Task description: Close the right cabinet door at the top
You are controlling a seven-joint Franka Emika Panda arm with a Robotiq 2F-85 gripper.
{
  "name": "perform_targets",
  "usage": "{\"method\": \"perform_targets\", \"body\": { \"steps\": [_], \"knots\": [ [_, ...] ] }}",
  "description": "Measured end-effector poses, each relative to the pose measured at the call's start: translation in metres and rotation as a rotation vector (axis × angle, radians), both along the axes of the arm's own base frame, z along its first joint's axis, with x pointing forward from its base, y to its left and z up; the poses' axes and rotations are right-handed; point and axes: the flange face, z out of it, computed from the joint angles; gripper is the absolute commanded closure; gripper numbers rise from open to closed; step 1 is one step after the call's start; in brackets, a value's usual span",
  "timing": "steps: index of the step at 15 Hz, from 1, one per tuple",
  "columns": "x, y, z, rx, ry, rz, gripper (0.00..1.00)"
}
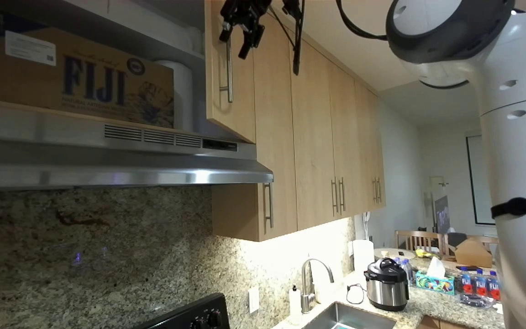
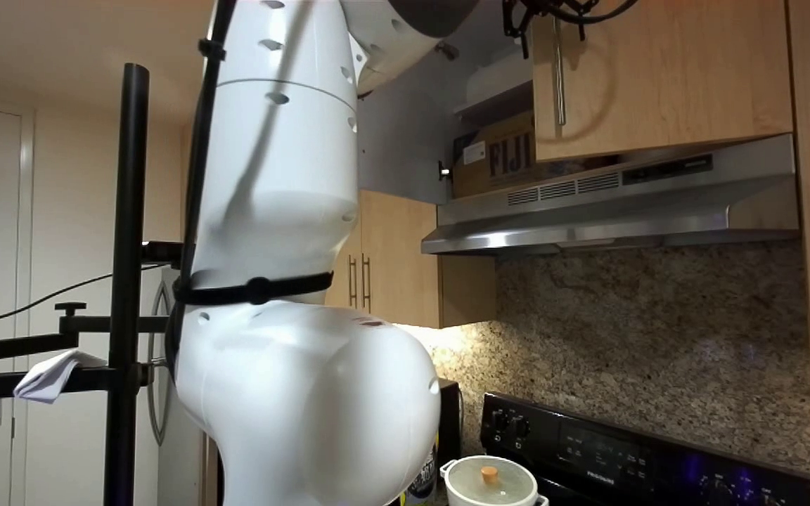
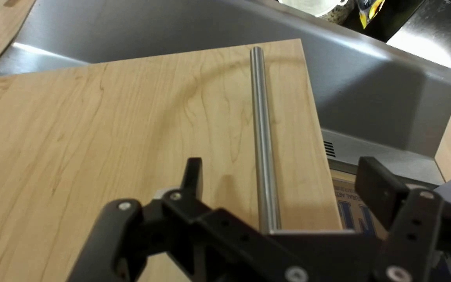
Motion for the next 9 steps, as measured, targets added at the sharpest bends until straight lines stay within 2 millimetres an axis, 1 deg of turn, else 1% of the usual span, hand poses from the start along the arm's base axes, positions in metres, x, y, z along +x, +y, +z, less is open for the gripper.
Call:
{"method": "perform_targets", "body": {
  "steps": [4, 9],
  "knots": [
    [0.024, 0.010, -0.007, 0.022, 0.005, -0.004, 0.00],
    [0.048, 0.024, -0.017, 0.040, 0.014, -0.026, 0.00]
  ]
}}
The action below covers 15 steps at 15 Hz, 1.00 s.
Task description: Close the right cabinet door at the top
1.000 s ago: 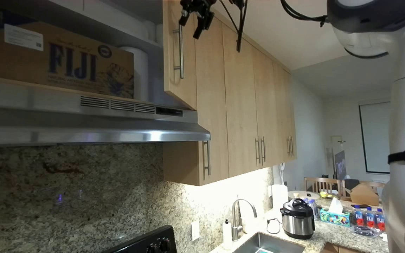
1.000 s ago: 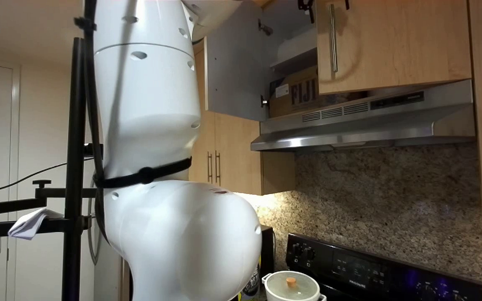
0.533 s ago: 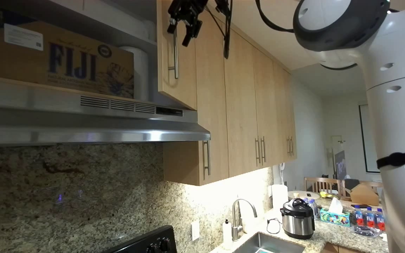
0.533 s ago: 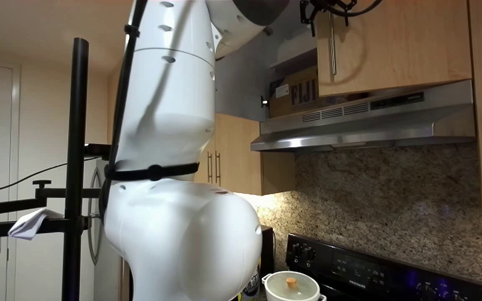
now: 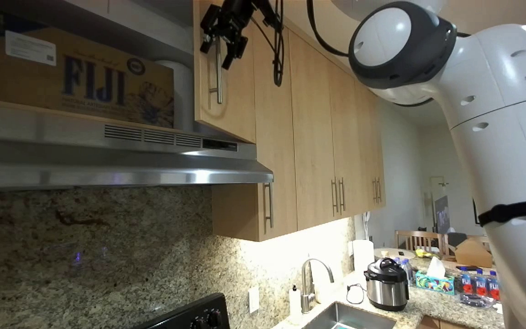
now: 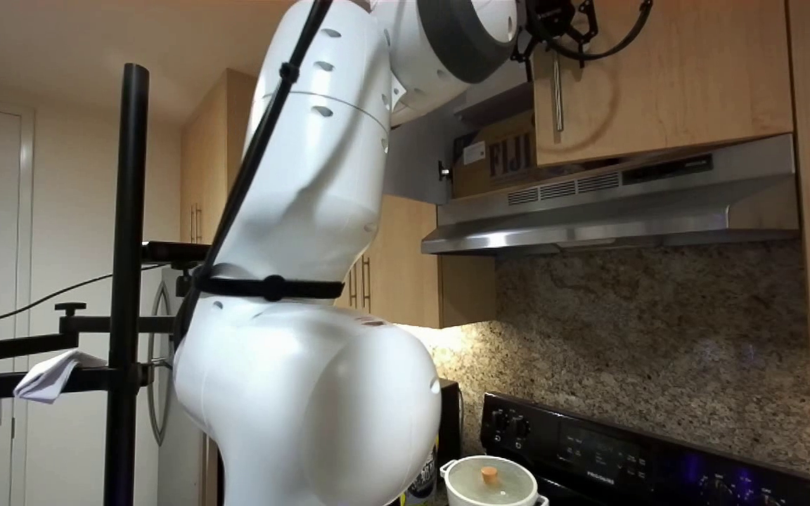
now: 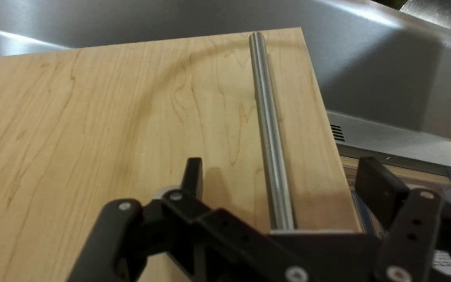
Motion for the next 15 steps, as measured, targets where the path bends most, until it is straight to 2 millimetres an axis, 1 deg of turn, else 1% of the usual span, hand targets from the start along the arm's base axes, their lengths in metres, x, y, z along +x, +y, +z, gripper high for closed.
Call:
{"method": "perform_targets", "body": {
  "steps": [4, 7, 12, 15],
  "knots": [
    [0.018, 0.010, -0.011, 0.013, 0.017, -0.016, 0.00],
    [0.025, 0.017, -0.016, 0.021, 0.021, -0.025, 0.00],
    [0.027, 0.032, -0.014, 0.056, 0.004, -0.010, 0.00],
    [0.020, 0.034, -0.009, 0.060, -0.009, 0.002, 0.00]
  ]
}}
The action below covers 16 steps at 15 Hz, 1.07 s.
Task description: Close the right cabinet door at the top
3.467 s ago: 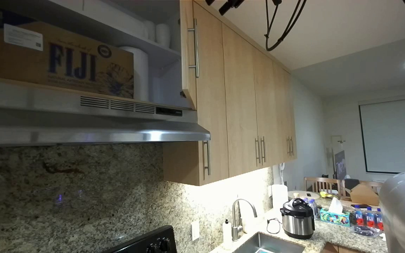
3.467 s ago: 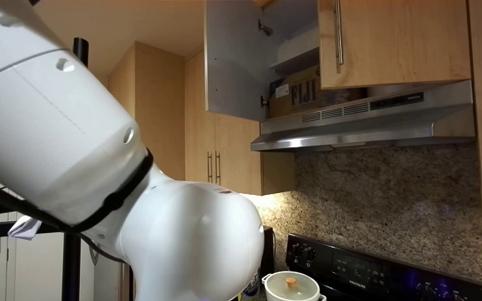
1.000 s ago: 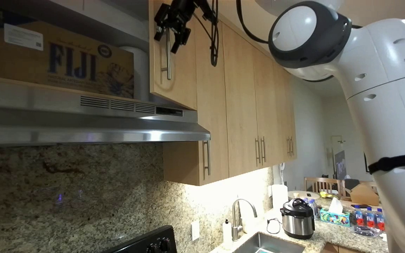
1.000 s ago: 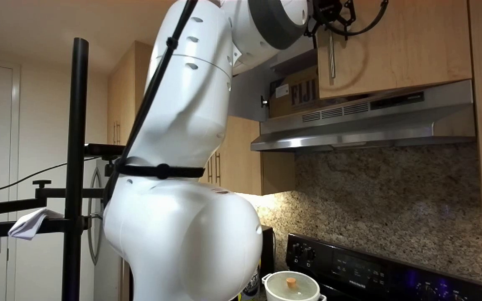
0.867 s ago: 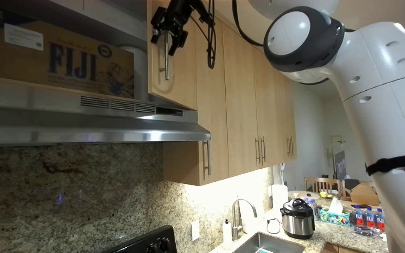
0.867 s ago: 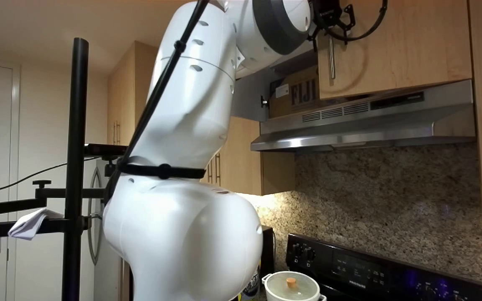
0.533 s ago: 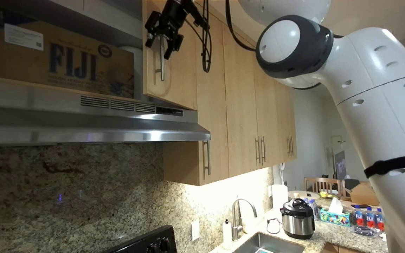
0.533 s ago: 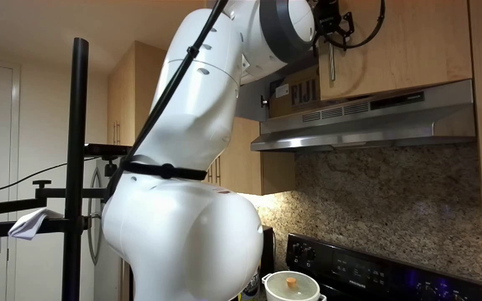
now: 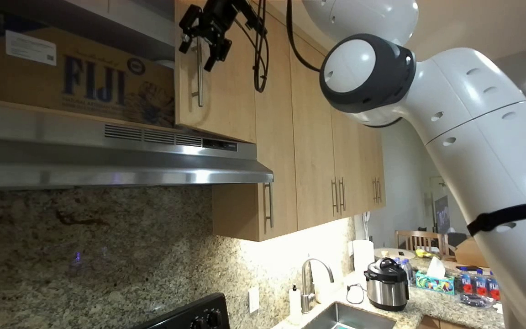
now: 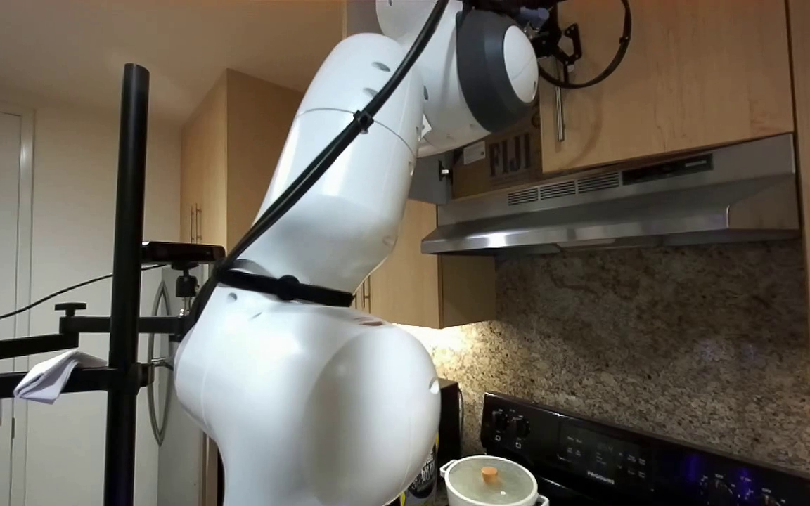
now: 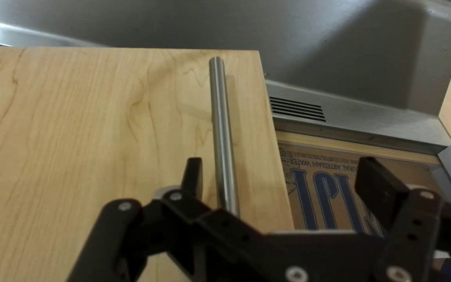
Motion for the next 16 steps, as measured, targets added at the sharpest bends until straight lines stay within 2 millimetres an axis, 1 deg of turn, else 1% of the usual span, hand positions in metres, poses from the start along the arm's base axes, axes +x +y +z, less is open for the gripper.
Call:
{"method": "perform_targets", "body": {
  "steps": [2, 4, 6, 8, 11, 13, 14, 16],
  "knots": [
    [-0.010, -0.003, 0.009, -0.007, -0.020, -0.011, 0.00],
    [-0.025, -0.012, 0.018, -0.030, -0.029, -0.040, 0.00],
    [-0.044, -0.026, 0.025, -0.064, -0.013, -0.084, 0.00],
    [-0.065, -0.046, 0.028, -0.102, 0.039, -0.141, 0.00],
    [-0.102, -0.075, 0.027, -0.145, 0.155, -0.217, 0.00],
    [-0.125, -0.093, 0.021, -0.163, 0.251, -0.265, 0.00],
    [-0.134, -0.102, 0.018, -0.168, 0.302, -0.288, 0.00],
    [-0.145, -0.122, 0.010, -0.170, 0.391, -0.340, 0.00]
  ]
}}
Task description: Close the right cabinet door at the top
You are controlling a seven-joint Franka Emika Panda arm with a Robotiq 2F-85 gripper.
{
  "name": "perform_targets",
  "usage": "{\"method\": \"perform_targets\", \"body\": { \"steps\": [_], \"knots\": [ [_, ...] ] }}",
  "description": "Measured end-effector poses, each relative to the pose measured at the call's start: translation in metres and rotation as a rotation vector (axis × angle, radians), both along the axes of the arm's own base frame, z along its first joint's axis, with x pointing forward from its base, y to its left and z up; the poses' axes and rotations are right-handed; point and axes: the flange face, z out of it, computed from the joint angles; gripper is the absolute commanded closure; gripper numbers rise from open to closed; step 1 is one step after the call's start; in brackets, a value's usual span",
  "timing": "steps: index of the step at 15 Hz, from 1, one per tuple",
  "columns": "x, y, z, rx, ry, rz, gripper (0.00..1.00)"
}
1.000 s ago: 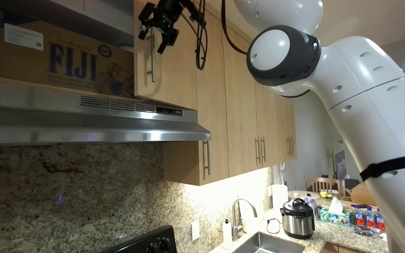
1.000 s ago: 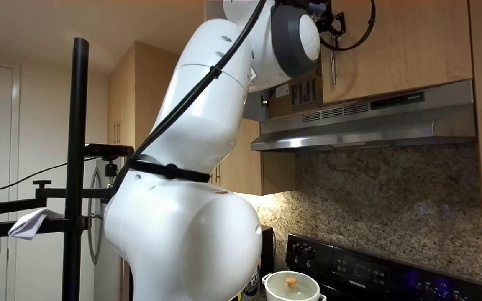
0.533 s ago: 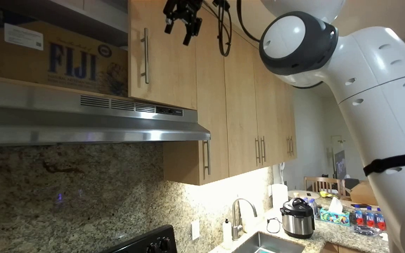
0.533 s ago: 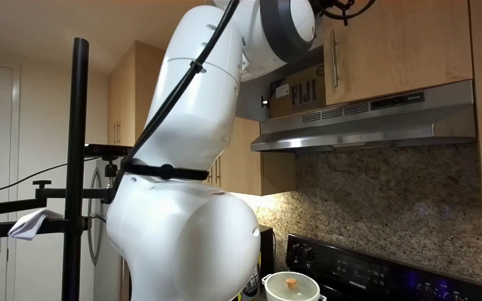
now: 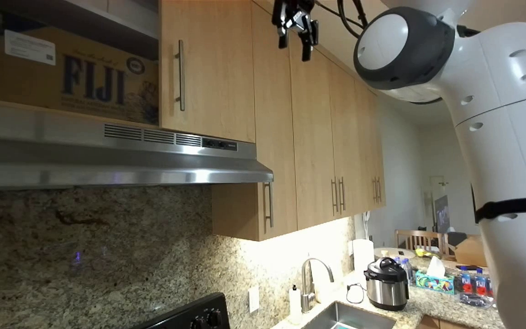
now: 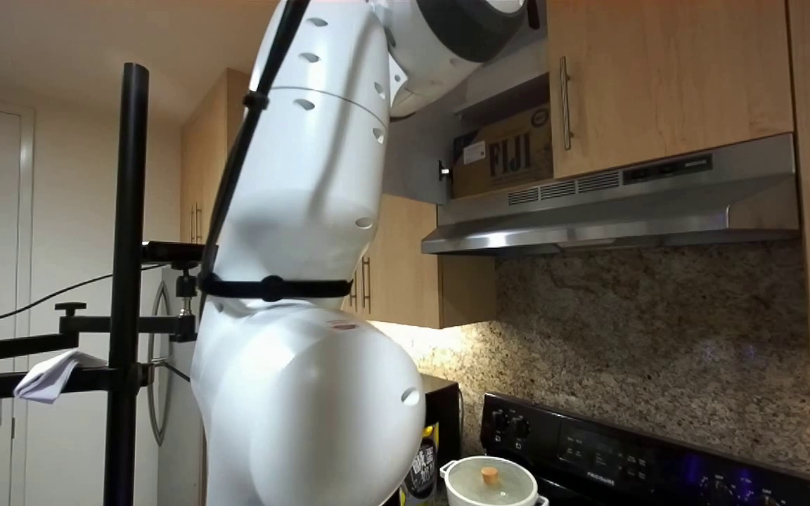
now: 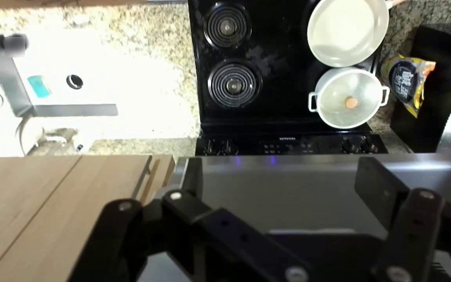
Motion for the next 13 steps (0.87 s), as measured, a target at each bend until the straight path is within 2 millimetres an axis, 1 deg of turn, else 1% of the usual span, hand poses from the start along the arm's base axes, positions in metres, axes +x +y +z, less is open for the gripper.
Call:
{"method": "perform_targets", "body": {
  "steps": [4, 6, 13],
  "knots": [
    [-0.012, -0.042, -0.013, 0.014, 0.114, -0.118, 0.00],
    [-0.012, -0.055, -0.016, 0.016, 0.127, -0.146, 0.00],
    [-0.010, -0.056, -0.017, 0.016, 0.131, -0.150, 0.00]
  ]
}}
